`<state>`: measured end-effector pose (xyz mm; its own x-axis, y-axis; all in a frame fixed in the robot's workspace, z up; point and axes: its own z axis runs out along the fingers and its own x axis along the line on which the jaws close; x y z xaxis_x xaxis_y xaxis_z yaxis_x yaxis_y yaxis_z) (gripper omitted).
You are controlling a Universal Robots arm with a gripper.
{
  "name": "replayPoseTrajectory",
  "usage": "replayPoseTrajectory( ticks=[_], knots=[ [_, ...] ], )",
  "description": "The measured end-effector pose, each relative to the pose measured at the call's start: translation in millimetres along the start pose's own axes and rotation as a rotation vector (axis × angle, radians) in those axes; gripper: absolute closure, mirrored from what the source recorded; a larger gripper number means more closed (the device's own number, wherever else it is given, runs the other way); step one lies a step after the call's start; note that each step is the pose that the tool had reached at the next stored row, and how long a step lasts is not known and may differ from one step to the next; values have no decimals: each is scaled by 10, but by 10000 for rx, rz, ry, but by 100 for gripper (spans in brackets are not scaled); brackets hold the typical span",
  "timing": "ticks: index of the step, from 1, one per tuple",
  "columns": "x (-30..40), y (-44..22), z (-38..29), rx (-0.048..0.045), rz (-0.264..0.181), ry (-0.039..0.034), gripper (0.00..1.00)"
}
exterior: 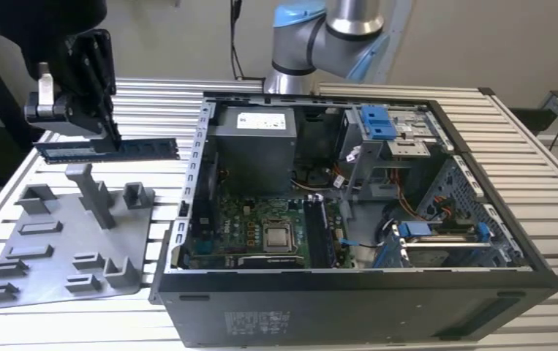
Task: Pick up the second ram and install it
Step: 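Pick up the second ram and move it above second insertion slot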
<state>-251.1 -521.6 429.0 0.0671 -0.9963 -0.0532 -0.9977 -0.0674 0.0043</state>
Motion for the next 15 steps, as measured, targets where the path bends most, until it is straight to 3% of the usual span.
replayPoseTrajectory(
  ticks=[8,15],
  knots=[
    [13,-193,0,8,151,-1,86],
    [18,-277,-1,24,460,-2,86]
  ],
)
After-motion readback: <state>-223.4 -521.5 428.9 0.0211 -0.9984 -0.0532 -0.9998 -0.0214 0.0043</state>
